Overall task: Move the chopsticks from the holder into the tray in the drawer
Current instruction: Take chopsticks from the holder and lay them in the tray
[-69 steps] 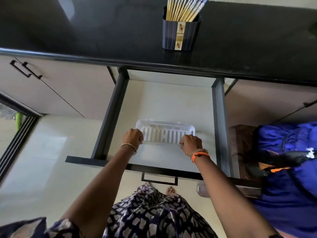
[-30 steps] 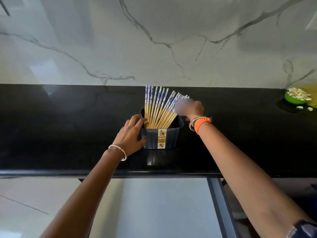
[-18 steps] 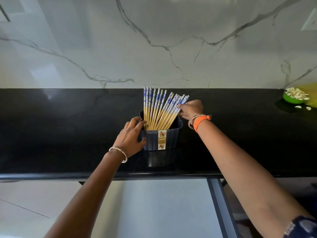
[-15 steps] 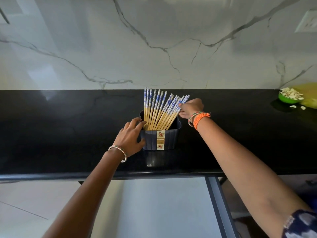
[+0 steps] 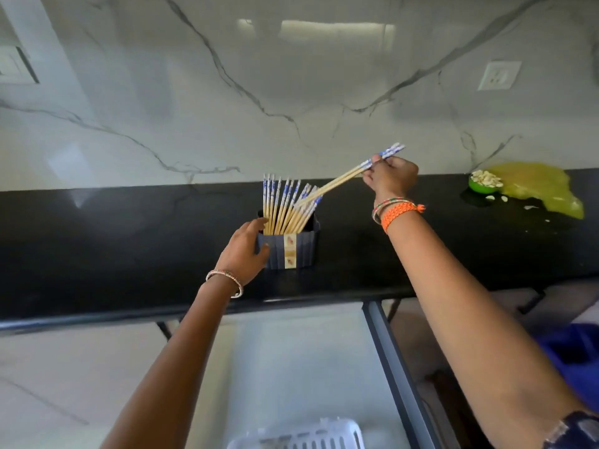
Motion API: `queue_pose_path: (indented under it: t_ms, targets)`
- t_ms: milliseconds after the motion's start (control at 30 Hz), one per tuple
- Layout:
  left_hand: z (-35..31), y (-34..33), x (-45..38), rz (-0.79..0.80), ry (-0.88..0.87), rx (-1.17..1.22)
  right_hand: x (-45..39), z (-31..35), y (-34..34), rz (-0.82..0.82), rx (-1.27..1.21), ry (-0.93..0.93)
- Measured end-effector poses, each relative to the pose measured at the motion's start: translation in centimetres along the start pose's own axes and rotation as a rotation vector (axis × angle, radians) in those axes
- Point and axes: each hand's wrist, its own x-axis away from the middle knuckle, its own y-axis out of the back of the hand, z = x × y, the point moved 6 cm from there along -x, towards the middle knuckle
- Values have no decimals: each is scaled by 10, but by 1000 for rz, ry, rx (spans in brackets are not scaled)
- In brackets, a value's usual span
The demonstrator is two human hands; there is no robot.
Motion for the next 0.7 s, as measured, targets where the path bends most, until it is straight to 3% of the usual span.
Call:
queue_pose_path:
  t_ms: [133, 300, 400, 533, 700]
  targets:
    - [22, -25, 94, -82, 228, 241, 84, -77, 65, -49, -293, -341]
    - [83, -77, 229, 65, 571, 270, 209, -228, 137, -49, -230, -752]
    - [107, -97, 281, 121, 641, 236, 260, -281, 172, -170, -109, -809]
    - [125, -119, 311, 154, 767, 297, 299, -314, 186, -190, -43, -878]
    - [133, -142, 331, 175, 775, 421, 314, -337, 181, -186, 88, -861]
